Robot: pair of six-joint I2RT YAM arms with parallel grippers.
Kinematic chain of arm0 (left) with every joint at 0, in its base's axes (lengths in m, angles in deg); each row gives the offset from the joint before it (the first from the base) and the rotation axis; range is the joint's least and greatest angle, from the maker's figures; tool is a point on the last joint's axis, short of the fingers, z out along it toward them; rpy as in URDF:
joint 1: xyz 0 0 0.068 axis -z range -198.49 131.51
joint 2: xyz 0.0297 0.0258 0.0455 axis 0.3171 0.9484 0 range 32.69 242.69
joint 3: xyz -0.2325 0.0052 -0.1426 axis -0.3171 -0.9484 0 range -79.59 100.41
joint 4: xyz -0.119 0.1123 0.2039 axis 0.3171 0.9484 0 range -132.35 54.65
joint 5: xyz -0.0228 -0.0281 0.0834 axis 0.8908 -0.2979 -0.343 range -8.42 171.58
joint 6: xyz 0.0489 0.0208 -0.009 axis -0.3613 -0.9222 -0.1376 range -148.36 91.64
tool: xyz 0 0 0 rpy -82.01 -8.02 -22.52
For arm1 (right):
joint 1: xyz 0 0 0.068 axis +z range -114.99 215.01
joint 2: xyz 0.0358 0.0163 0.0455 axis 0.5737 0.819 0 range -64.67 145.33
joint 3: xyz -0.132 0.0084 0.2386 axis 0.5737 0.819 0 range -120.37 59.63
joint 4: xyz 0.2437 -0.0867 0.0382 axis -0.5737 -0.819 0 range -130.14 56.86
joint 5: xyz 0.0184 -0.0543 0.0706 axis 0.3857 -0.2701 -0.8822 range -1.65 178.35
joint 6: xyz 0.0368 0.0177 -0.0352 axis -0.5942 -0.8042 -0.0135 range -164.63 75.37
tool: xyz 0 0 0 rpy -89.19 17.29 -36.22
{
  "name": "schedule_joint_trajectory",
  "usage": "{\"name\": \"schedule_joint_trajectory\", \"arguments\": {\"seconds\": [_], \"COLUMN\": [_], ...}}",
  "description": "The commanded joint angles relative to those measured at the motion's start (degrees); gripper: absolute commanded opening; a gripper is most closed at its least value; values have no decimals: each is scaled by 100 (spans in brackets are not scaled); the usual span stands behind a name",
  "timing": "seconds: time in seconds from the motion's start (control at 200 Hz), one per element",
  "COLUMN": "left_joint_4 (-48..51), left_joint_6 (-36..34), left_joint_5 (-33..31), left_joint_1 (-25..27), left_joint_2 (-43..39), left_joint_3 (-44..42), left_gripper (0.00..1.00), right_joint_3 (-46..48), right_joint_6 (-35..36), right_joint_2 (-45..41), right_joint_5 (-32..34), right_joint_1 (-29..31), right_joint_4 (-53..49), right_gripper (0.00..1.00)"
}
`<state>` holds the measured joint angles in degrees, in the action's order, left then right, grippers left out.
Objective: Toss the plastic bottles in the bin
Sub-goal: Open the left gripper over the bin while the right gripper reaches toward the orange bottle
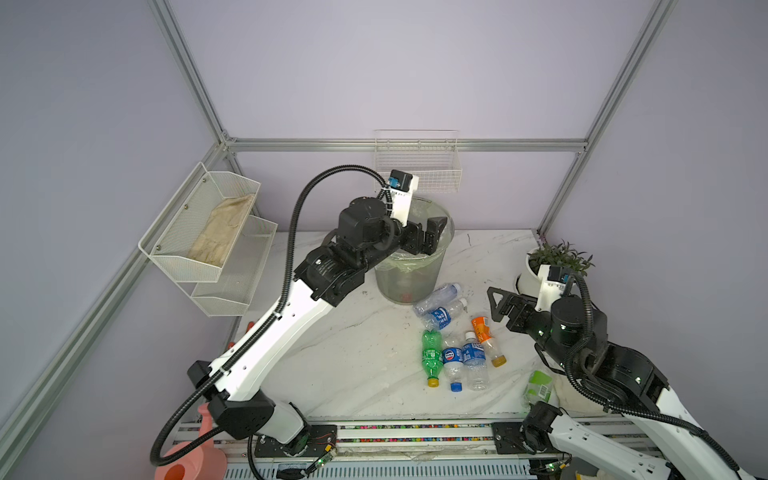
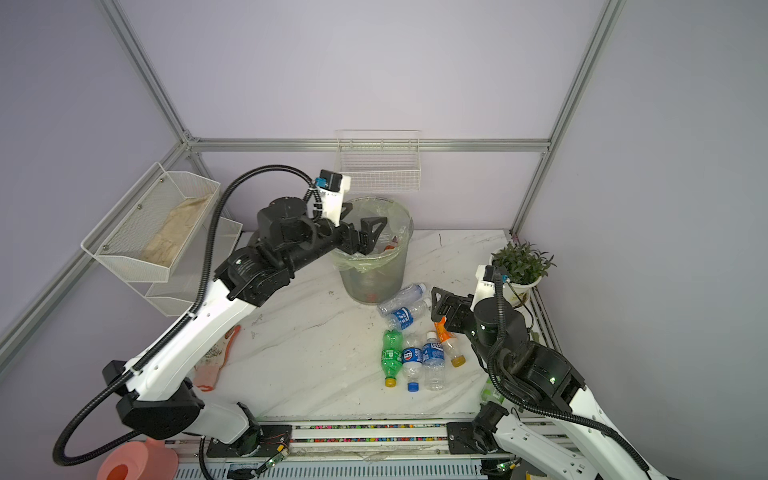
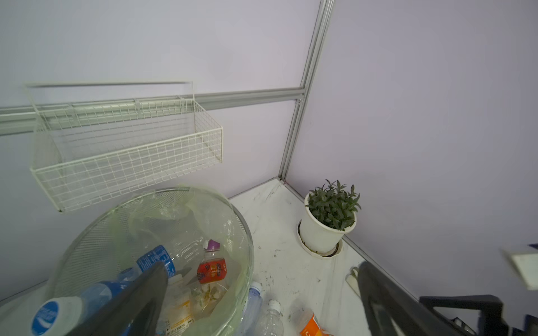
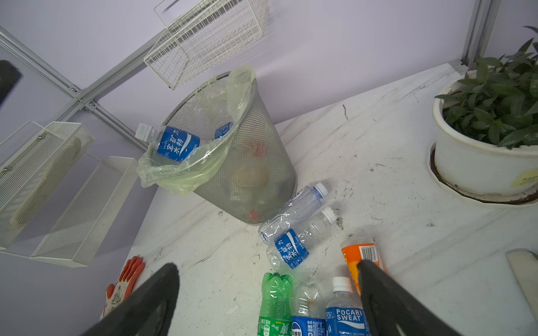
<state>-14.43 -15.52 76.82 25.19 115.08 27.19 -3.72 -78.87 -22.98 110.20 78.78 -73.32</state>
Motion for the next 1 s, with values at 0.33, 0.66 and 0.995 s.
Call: {"name": "schedule_joint_trajectory", "arguments": {"seconds": [0.33,0.66,0.995], "left_joint_4": [-521,-653,-683], "left_joint_6": [-18,60,201], "left_joint_5": [-100,-178,-320], "left_joint_1": [-11,-9,-10], "left_joint_2": [-1122,-1720,-2119], "left_joint_3": [-1133,-2077,-2769], "left_gripper": [100,100,100], "right_joint_3": [228,523,1001], "right_joint_6": [-201,-421,-906], "right_joint_2": [282,828,1910], "right_joint_5": [38,-129,328], "right_joint_1": [-18,-21,-155], "right_joint_4": [-155,-147,-231], "right_gripper": [98,97,97]}}
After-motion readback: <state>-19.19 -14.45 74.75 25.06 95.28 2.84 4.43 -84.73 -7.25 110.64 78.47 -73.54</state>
